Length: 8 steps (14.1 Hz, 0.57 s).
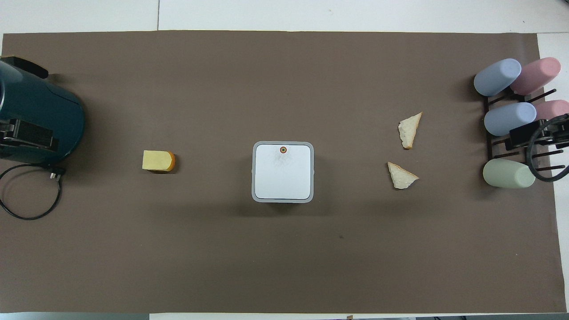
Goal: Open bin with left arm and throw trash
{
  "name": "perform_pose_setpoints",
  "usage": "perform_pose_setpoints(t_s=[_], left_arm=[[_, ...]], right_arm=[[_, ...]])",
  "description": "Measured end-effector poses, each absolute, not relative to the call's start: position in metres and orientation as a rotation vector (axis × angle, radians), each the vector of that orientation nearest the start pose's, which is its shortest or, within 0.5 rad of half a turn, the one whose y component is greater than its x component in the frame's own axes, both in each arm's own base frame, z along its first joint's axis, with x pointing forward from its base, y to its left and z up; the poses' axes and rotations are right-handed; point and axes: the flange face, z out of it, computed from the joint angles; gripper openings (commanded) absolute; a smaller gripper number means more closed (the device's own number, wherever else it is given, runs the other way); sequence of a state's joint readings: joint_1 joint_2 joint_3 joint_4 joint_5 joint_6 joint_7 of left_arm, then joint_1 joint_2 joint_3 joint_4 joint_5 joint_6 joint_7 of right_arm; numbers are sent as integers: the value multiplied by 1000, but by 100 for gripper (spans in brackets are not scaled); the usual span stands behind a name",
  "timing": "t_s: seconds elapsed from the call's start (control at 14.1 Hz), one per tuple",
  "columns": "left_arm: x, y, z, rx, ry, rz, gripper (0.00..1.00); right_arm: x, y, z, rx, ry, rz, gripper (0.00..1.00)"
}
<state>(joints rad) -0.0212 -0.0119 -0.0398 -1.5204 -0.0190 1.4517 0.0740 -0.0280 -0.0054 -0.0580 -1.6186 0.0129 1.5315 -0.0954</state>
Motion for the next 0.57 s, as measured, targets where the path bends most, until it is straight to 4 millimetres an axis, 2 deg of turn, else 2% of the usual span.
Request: perform_pose_setpoints(t_s=[0.57], left_arm=[[532, -38, 637, -3149, 224, 125, 100]], right_arm=[[543, -45, 606, -3118, -10, 137, 100]])
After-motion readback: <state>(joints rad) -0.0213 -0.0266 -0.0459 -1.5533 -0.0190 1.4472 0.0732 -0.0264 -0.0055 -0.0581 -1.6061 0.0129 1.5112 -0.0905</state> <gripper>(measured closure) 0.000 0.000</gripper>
